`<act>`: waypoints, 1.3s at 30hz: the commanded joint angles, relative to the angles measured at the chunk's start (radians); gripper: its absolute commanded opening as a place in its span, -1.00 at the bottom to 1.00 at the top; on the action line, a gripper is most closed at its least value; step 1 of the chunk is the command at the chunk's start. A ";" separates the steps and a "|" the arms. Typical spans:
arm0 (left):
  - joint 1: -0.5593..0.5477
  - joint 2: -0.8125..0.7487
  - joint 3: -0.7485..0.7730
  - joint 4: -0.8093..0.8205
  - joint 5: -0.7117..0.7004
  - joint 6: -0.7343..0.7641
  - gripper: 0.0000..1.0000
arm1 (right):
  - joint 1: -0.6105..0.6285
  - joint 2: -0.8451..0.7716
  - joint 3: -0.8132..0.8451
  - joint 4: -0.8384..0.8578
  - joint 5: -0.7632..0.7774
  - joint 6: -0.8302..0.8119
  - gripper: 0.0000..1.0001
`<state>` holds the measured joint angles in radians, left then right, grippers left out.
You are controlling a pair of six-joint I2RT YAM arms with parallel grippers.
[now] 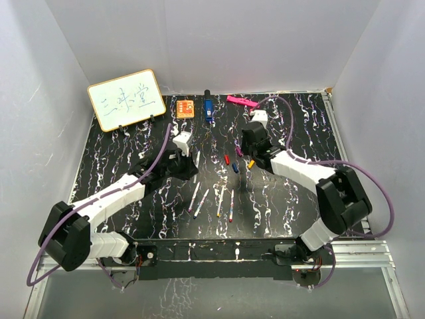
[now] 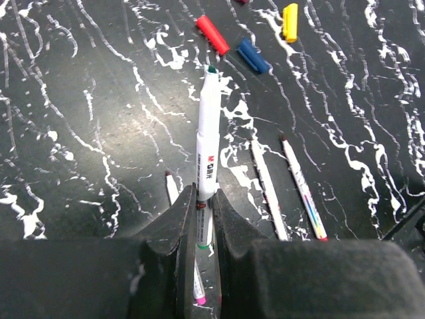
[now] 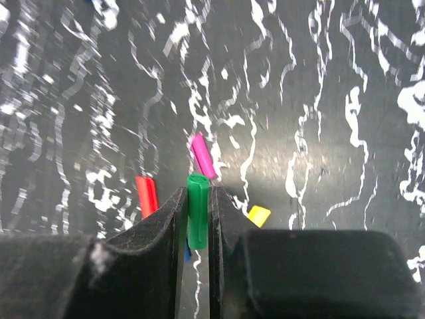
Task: Insert the pens into the pen caps
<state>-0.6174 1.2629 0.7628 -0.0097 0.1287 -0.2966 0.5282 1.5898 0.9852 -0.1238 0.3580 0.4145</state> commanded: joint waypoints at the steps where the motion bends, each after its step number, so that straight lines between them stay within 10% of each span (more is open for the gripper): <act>1: 0.000 -0.054 -0.053 0.129 0.116 0.005 -1.00 | -0.001 -0.093 -0.016 0.214 -0.034 -0.069 -1.00; 8: 0.001 -0.085 -0.187 0.468 0.257 -0.093 -1.00 | -0.001 -0.179 -0.189 0.651 -0.265 -0.080 -1.00; 18: -0.002 0.002 -0.123 0.468 0.308 -0.201 -1.00 | 0.017 -0.217 -0.313 1.066 -0.435 -0.013 -1.00; 39: -0.021 0.033 -0.097 0.605 0.371 -0.208 -1.00 | 0.093 -0.221 -0.325 1.153 -0.549 -0.034 -1.00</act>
<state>-0.6327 1.3075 0.6315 0.5365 0.4717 -0.5201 0.6056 1.3781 0.6567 0.9493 -0.1802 0.3908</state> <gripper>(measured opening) 0.088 0.140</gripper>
